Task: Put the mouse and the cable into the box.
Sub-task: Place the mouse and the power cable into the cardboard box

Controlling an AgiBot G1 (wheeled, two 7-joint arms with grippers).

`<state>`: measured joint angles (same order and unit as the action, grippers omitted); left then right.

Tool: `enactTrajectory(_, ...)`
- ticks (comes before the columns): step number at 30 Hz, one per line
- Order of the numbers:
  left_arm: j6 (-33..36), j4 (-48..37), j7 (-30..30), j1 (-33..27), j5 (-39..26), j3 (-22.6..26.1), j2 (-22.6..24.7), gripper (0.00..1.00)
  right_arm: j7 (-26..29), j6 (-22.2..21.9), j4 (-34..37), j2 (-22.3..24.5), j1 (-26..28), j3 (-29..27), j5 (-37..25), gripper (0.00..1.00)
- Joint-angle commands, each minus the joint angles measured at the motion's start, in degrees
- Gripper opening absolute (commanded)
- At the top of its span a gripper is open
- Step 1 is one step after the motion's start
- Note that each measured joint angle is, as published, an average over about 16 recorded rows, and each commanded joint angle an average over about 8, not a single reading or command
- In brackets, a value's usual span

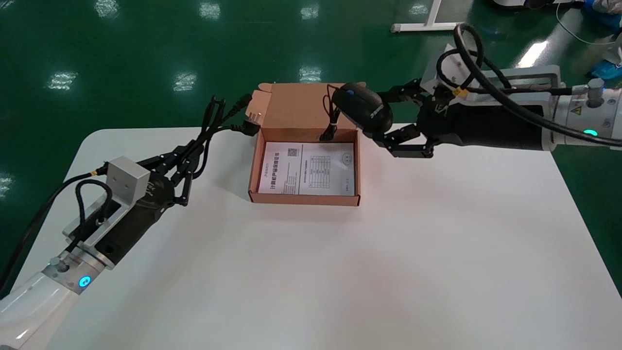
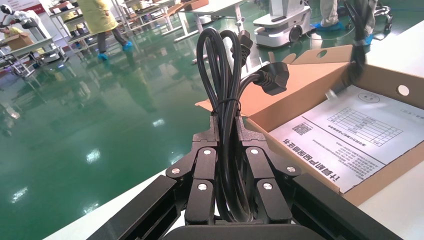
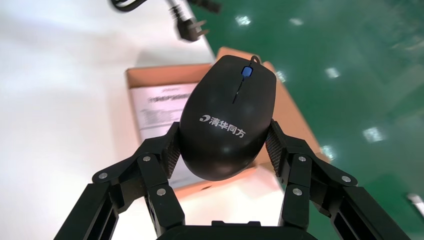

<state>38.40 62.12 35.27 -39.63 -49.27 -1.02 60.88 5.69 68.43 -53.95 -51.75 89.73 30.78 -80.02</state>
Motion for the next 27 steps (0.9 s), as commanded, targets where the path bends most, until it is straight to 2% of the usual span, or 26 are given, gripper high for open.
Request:
enactTrajectory(1,0.0,0.1,0.0,0.1,0.0,0.0,0.1,0.0,0.8,0.9,-0.8,0.5,0.1,0.4,-0.3,0.0)
enactTrajectory(8,-0.2,0.5,-0.3,0.5,0.1,0.1,0.2,0.0,2.5,3.2,-1.7,0.3,-0.8,1.4,-0.1,0.0)
enactTrajectory(14,-0.5,1.1,-0.6,0.6,-0.1,0.3,0.2,0.0,0.9,3.6,0.0,-2.7,-3.5,2.7,0.2,0.0)
enactTrajectory(20,-0.8,1.6,-1.0,0.8,-0.2,0.1,-0.7,0.0,-4.1,3.4,5.4,-7.2,-5.5,3.9,0.3,0.0)
enactTrajectory(27,-1.6,2.2,-1.5,1.7,-0.4,-0.2,-1.7,0.0,-13.2,2.2,16.5,-12.4,-4.5,4.0,0.6,0.0)
